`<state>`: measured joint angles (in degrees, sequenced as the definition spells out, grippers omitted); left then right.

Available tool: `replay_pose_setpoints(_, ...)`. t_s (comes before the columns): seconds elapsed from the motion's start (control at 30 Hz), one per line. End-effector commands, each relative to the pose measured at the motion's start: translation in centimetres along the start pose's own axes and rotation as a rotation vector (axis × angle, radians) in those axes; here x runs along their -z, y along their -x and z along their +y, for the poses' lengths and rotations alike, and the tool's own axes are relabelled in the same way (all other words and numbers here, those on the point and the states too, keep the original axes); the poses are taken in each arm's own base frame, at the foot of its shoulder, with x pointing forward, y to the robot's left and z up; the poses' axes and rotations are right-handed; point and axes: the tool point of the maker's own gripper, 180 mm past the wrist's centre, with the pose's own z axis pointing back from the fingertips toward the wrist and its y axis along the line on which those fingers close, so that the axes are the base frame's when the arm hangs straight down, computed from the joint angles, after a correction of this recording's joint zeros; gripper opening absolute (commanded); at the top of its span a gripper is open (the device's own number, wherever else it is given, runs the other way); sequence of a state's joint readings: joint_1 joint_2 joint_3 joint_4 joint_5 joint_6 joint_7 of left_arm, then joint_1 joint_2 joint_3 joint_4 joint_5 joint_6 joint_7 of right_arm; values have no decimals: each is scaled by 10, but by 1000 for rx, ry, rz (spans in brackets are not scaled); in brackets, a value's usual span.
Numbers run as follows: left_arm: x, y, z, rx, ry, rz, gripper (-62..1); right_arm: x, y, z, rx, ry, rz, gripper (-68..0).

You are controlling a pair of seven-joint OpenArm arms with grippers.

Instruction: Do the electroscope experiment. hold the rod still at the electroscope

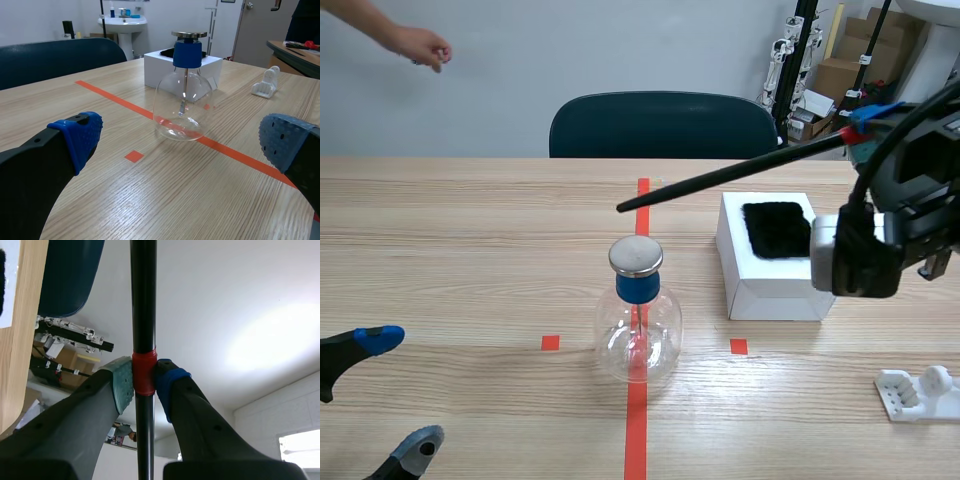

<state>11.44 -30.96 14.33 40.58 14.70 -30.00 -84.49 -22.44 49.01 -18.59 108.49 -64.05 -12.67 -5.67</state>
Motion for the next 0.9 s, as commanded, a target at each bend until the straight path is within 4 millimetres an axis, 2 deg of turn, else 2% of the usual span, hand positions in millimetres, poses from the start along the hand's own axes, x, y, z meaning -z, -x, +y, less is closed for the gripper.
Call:
replay_pose_setpoints(0.0, -1, -7, 5, 18, -8, -21, 14, 2, 5, -14, -24, 43, 18, -638)
replay_pose_setpoints(0.17, -1, -7, 5, 18, -8, -21, 14, 2, 6, -4, -57, 0, 33, -638)
replay_pose_setpoints(0.87, -1, -7, 5, 18, -8, -21, 14, 2, 4, 3, -108, -40, 24, -638)
